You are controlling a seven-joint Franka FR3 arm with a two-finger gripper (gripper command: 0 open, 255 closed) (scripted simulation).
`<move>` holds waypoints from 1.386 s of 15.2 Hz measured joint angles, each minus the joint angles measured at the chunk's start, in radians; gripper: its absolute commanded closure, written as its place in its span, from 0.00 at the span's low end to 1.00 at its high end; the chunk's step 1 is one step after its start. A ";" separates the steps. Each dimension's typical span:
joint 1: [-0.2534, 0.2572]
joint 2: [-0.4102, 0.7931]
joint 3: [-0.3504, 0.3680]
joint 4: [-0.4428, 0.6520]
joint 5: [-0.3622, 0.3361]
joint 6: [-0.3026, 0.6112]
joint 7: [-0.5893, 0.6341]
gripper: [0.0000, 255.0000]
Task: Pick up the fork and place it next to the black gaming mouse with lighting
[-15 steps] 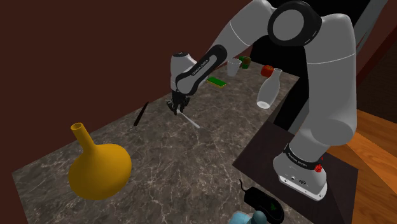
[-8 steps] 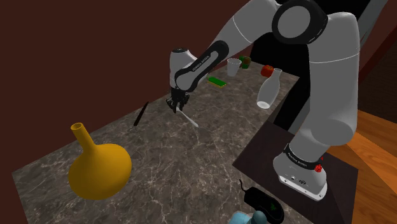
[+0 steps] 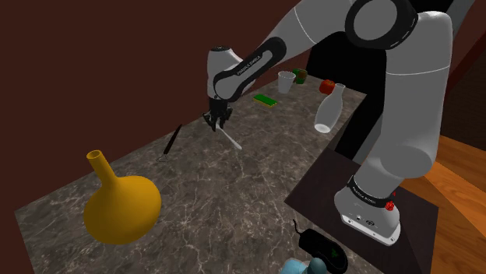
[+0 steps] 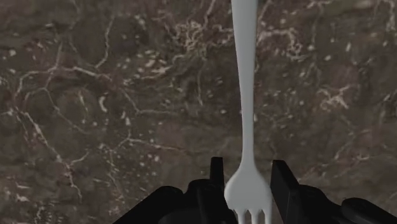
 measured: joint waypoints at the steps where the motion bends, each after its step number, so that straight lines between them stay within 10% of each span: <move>1: -0.003 -0.010 0.001 -0.001 0.003 -0.009 -0.004 1.00; 8: -0.006 -0.061 0.008 0.024 0.016 -0.084 -0.012 1.00; 21: 0.117 -0.304 0.102 -0.306 0.035 0.003 0.204 1.00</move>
